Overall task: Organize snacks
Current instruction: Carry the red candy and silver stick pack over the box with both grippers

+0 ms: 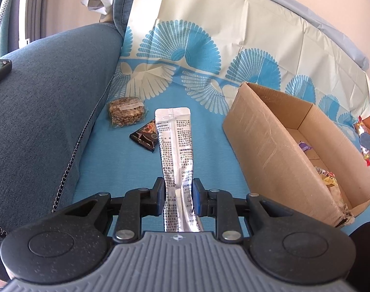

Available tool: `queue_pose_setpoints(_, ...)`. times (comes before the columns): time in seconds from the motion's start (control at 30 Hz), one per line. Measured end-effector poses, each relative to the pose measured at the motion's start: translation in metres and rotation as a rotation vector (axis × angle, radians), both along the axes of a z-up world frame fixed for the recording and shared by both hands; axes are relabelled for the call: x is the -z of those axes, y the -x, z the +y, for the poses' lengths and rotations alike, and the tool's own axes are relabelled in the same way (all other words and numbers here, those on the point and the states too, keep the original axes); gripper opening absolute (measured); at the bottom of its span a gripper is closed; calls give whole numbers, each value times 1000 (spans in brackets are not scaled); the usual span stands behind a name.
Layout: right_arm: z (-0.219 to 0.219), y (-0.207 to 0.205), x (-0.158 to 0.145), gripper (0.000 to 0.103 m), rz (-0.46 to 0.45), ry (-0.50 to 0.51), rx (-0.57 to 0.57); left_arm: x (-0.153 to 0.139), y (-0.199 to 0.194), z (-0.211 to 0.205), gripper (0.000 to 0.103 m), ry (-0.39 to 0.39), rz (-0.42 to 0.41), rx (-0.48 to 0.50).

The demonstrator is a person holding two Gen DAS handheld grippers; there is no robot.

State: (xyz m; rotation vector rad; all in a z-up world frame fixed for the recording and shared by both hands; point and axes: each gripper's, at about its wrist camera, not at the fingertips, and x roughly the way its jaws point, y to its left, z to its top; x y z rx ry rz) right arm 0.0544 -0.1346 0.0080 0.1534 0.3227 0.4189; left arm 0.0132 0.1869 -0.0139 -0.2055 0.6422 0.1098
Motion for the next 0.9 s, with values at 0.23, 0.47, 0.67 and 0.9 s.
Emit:
queue_pose_setpoints(0.23, -10, -3, 1, 18, 11, -46, 26, -6, 2, -12, 26, -57, -5, 5)
queue_pose_setpoints(0.47, -24, -4, -1, 18, -28, -88, 112, -19, -4, -31, 26, -54, -11, 19)
queue_pose_setpoints(0.67, -50, -7, 0, 18, -56, -150, 248, -44, -19, -65, 26, -60, -73, 74)
queue_pose_setpoints(0.9, -60, -11, 4, 18, -43, -179, 266, -72, -51, -121, 26, -48, -138, 157)
